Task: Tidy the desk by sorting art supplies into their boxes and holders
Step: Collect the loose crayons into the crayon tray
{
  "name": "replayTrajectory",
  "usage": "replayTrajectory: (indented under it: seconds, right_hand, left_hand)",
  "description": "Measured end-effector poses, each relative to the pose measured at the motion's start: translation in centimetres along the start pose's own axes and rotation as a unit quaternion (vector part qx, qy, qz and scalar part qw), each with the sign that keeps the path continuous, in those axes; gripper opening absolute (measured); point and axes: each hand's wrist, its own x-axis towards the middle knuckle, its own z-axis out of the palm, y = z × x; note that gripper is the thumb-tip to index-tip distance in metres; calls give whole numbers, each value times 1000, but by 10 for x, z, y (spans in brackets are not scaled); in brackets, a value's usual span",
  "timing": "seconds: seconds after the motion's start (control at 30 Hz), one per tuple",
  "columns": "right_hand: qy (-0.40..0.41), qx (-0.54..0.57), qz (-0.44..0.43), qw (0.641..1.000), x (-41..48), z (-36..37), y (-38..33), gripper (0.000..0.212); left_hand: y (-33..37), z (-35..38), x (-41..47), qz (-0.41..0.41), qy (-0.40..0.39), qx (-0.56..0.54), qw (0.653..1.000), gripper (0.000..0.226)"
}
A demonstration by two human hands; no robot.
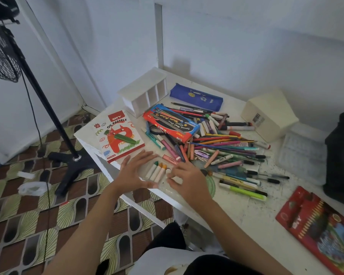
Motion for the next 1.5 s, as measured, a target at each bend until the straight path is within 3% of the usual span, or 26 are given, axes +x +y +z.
replayTrajectory:
  seconds: [0.13, 0.23, 0.37, 0.5, 0.6, 0.67, 0.73, 0.83, 0.97, 1.1, 1.2, 1.4, 1.5]
  right_hand:
    - [-23, -72, -35, 997, -2, 15, -2, 15]
    - [-52, -67, -33, 996, -4, 20, -1, 7]
    - [-111, -5, -2, 994, -5, 14, 1, 34]
    - [-44, 7, 63, 997, 19, -10, 23, 22]
    - [-24, -62, 132, 989, 57, -22, 46, 49]
    - [-71, -102, 183, 975, 81, -23, 58, 69]
    - [-129, -138, 177, 966, 95, -20, 64, 77]
    - [-134, -140, 143, 971, 100, -17, 59, 63]
    - [6, -73, 158, 985, 86, -21, 49, 54]
    - [134, -60, 202, 968, 76, -19, 44, 53]
    - [101, -41, 213, 971, 83, -9, 30, 56]
    - [-47, 7, 151, 987, 101, 24, -1, 49]
    - [-48, 11, 132, 990, 96, 23, 0, 38]
  left_hand:
    - [0, 0, 0, 2, 3, 6, 1000, 90]
    - [1, 0, -1, 2, 6, 2, 1000, 89]
    - [0, 0, -1, 3, 4, -1, 1000, 88]
    - [-1, -2, 0, 0, -16, -4, 1000, 86]
    - [-1, -2, 0, -5, -19, -4, 1000, 87]
    - [-1, -2, 0, -6, -22, -2, 1000, 89]
    - [0, -3, 0, -4, -24, -1, 1000, 92]
    - [1, -4, 0, -2, -27, 1, 1000, 94]
    - [-1, -3, 0, 0, -24, 5, 1000, 96]
    - [-2, -2, 1, -4, -18, 10, 1000, 95]
    - [-1, -2, 0, -5, -14, 12, 1000, 93]
    - [3, -3, 1, -20, -15, 14, 1000, 89]
    - [3, -3, 1, -26, -15, 10, 999, 94]
